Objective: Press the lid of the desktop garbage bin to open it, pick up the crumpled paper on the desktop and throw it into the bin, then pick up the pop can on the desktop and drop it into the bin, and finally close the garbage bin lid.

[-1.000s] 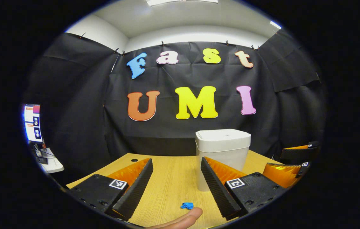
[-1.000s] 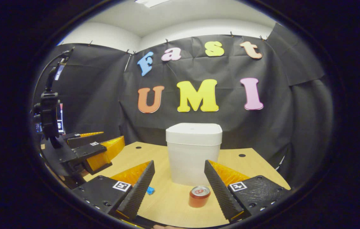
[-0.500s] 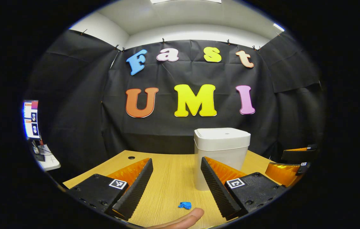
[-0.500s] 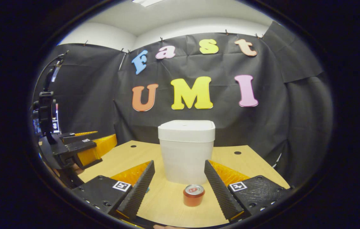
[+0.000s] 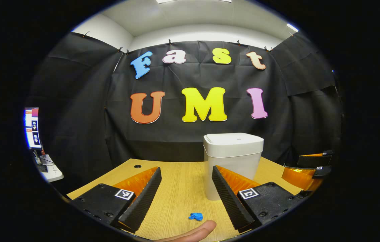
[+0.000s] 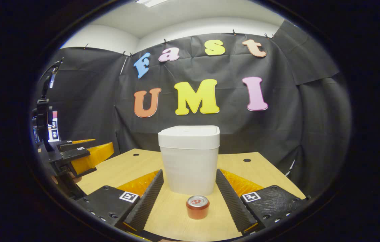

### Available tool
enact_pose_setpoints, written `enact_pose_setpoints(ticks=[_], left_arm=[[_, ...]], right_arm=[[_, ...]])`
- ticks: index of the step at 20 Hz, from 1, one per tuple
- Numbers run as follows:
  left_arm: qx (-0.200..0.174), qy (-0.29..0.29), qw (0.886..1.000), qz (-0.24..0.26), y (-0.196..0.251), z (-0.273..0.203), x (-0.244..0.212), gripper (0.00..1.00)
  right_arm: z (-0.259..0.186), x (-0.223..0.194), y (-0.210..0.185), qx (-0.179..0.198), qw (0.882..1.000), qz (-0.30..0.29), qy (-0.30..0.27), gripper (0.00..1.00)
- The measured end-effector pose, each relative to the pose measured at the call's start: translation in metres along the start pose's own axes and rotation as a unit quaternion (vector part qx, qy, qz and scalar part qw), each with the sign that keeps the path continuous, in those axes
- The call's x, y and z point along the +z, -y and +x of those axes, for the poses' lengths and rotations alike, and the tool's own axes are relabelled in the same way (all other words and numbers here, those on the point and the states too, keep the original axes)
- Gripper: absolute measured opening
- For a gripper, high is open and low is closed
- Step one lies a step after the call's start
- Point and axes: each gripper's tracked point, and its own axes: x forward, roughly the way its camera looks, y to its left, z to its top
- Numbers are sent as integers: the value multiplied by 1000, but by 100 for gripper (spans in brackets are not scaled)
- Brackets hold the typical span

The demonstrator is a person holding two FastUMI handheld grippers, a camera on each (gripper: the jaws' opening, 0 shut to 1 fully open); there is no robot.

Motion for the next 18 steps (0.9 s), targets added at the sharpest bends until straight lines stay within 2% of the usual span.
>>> enact_pose_setpoints(ticks=[3,4,5,7,9,10,13,14,18], left_arm=[[-3,-2,1000,0,2,1,-2,98],[-3,-3,1000,1,2,1,-2,98],[-5,-3,1000,1,2,2,-3,98],[-6,-2,1000,1,2,3,-3,98],[-2,-4,1000,0,-2,5,-4,98],[-1,-5,1000,0,-3,5,-5,98],[1,-8,1000,-1,-6,5,-7,98],[4,-9,1000,0,-9,6,-7,98],[15,-17,1000,-2,-18,9,-11,98]], right_arm=[[6,16,5,-20,1000,-11,15,89],[9,22,1,-21,999,-21,21,75],[12,28,-1,-22,999,-29,29,69],[18,41,-10,-13,998,-38,38,65],[26,52,-12,-14,998,-54,36,49],[31,57,-18,-6,998,-57,35,23],[50,75,-29,14,999,-40,24,19],[55,82,-34,25,999,-32,23,1],[91,114,-45,29,999,-33,24,0]])
